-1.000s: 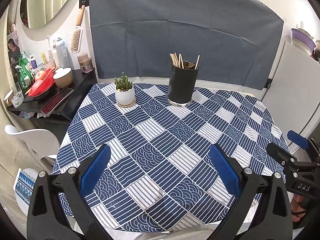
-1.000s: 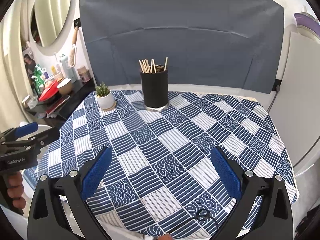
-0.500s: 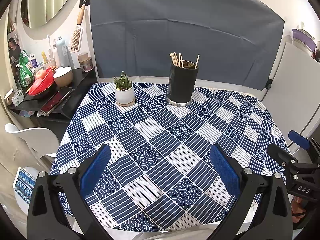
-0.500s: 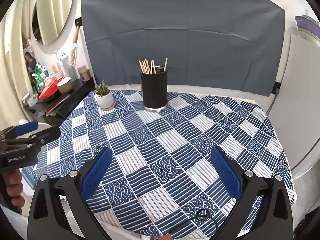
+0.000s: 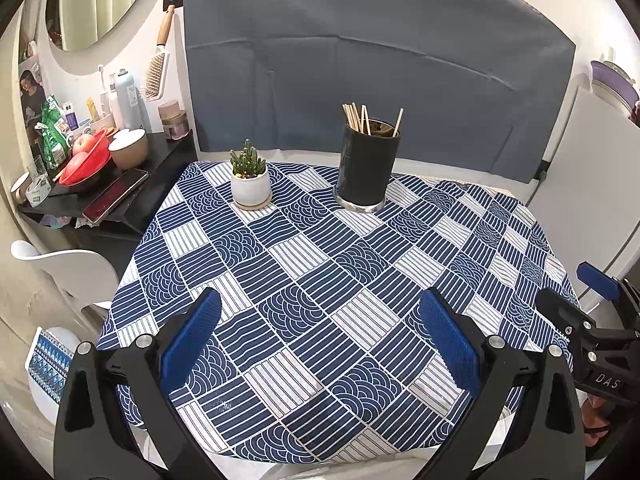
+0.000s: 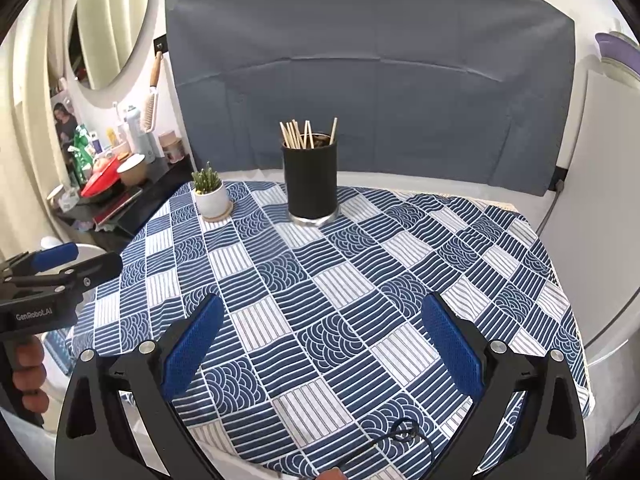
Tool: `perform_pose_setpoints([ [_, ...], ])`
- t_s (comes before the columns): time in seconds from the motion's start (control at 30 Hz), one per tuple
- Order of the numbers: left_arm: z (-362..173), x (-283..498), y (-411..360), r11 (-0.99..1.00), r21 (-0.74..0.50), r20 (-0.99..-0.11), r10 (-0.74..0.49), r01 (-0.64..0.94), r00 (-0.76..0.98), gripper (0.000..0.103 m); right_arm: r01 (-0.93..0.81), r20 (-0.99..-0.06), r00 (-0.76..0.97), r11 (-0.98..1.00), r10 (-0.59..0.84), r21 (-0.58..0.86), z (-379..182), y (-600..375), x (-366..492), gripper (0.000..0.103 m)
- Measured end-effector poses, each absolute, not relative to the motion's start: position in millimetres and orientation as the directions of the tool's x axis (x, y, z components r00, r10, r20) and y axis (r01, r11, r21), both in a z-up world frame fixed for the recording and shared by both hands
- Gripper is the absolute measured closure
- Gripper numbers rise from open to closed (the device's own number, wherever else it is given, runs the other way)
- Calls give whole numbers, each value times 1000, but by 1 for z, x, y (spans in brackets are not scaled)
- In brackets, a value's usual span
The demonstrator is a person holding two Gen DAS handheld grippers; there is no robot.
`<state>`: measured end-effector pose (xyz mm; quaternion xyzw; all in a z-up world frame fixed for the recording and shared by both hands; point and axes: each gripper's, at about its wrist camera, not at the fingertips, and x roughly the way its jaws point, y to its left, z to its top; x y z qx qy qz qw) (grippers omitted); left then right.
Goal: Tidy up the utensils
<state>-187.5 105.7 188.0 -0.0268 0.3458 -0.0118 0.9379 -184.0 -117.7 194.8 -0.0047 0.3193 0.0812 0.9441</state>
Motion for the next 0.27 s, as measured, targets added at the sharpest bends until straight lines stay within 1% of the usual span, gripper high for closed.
perform_pose_setpoints([
  [0.13, 193, -183, 114, 997, -73, -635, -27, -25, 772, 6, -147, -576, 803, 988, 152, 54, 202, -128, -180, 8],
  [0.27, 195, -174, 120, 996, -76, -635, -19, -38, 772, 6, -164, -577, 800, 985, 164, 53, 205, -135, -166, 8],
])
